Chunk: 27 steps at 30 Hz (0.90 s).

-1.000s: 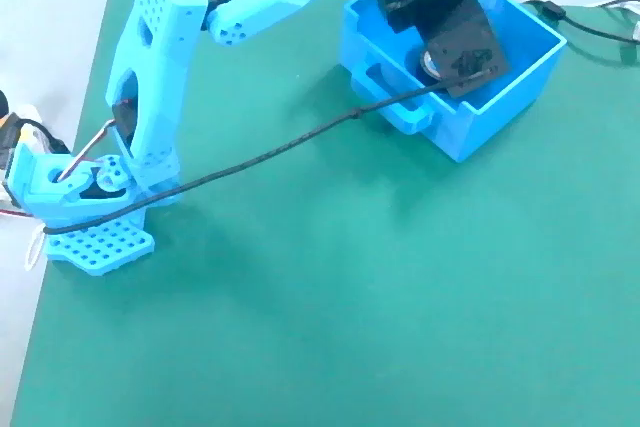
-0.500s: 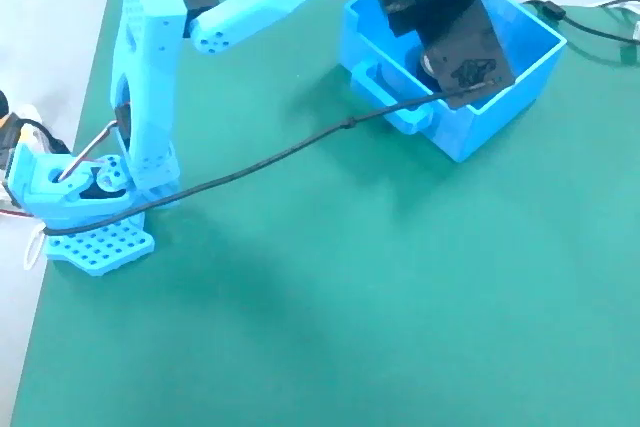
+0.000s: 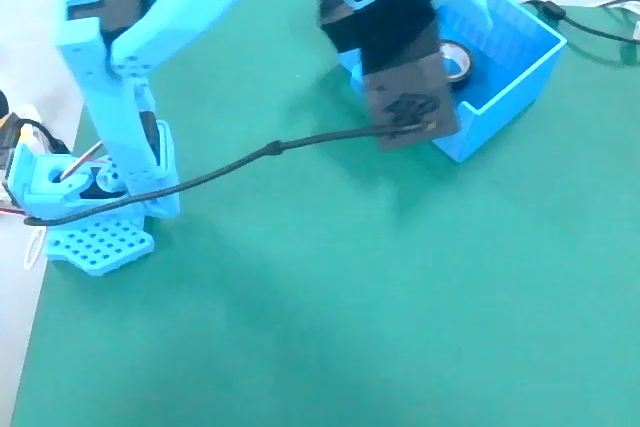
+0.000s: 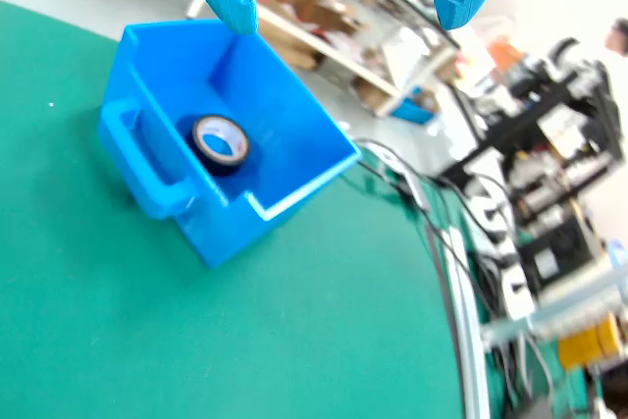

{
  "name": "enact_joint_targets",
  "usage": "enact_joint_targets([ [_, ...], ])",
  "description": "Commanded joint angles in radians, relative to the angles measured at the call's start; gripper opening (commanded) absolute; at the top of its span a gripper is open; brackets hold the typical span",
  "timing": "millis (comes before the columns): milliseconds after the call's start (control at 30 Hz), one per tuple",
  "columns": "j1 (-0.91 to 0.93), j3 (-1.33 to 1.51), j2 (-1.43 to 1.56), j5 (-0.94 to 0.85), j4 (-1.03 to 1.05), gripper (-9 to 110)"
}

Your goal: Put the tape in the box

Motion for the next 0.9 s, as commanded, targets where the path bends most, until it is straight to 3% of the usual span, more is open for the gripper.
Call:
enact_joint_targets([
  [0,0.023,-0.014,0.135,-0.011,0.044,25],
  [200,0.074,0.288,0.410,-0.011,0.003,24],
  [867,0.207,1.460,1.215,-0.026,-0.454,25],
])
